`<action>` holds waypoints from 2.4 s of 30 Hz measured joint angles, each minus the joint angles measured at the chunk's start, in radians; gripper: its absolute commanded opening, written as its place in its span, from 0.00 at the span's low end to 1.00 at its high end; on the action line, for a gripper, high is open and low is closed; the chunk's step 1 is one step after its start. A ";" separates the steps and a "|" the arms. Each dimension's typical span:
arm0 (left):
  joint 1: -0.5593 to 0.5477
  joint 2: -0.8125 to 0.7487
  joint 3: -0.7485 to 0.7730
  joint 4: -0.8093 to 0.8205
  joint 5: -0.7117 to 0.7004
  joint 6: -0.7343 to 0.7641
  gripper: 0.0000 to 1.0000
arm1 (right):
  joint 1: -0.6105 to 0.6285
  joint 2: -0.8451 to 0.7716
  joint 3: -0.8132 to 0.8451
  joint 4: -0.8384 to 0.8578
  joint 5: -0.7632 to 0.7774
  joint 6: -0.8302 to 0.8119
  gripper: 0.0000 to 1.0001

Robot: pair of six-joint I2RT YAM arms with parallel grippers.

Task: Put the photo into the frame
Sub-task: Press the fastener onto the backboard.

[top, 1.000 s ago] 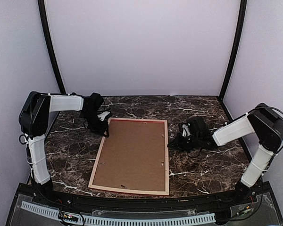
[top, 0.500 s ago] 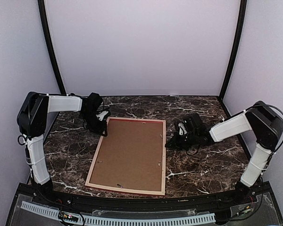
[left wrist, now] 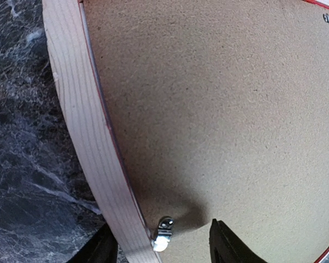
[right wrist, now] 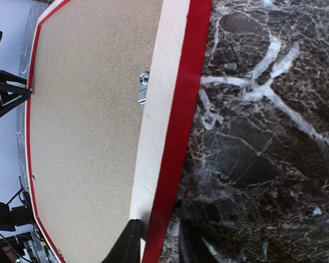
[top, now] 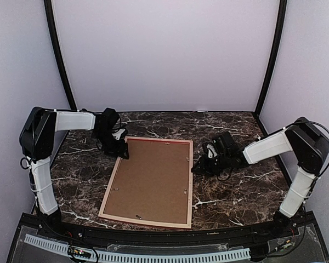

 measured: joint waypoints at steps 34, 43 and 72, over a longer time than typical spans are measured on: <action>-0.078 -0.080 -0.139 0.138 0.141 -0.290 0.62 | -0.109 0.029 0.140 -0.254 0.094 -0.135 0.06; -0.120 -0.087 -0.100 0.114 0.055 -0.220 0.74 | -0.145 0.063 0.215 -0.338 0.117 -0.200 0.02; -0.121 -0.014 0.015 0.032 -0.139 -0.065 0.59 | -0.149 0.102 0.272 -0.367 0.113 -0.200 0.00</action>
